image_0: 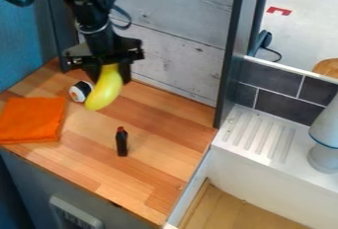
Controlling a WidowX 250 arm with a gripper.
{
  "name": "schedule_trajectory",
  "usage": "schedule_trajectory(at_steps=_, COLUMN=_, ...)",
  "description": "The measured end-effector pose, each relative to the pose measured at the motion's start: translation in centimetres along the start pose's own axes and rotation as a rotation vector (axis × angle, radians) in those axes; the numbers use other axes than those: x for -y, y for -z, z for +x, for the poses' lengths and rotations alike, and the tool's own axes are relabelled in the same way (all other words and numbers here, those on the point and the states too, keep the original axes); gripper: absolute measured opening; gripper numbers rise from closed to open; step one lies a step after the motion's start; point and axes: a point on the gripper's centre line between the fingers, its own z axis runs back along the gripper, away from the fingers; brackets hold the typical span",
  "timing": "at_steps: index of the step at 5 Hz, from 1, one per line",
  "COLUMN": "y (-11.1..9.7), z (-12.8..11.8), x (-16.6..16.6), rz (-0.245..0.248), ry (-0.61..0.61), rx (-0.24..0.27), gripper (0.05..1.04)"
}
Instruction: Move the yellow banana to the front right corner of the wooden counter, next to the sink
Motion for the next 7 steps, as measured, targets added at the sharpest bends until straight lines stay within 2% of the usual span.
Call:
schedule_trajectory(at_steps=1, y=-0.1, z=-2.8, x=3.6, rz=-0.036, ry=0.097, rx=-0.035, gripper=0.598)
schedule_trajectory(at_steps=2, y=0.6, z=-6.2, x=6.0, rz=-0.048, ry=0.171, rx=-0.062, gripper=0.598)
schedule_trajectory(at_steps=3, y=2.7, z=-9.0, x=6.7, rz=-0.027, ry=0.222, rx=-0.088, gripper=0.599)
schedule_trajectory(at_steps=4, y=6.1, z=-10.6, x=6.5, rz=0.0, ry=0.265, rx=-0.092, gripper=0.598)
schedule_trajectory(at_steps=5, y=8.7, z=-10.8, x=6.2, rz=0.006, ry=0.286, rx=-0.072, gripper=0.598)
schedule_trajectory(at_steps=6, y=9.4, z=-10.3, x=6.5, rz=0.0, ry=0.299, rx=-0.032, gripper=0.671)
schedule_trajectory(at_steps=7, y=9.3, z=-10.5, x=6.2, rz=0.012, ry=0.282, rx=-0.037, gripper=0.902)
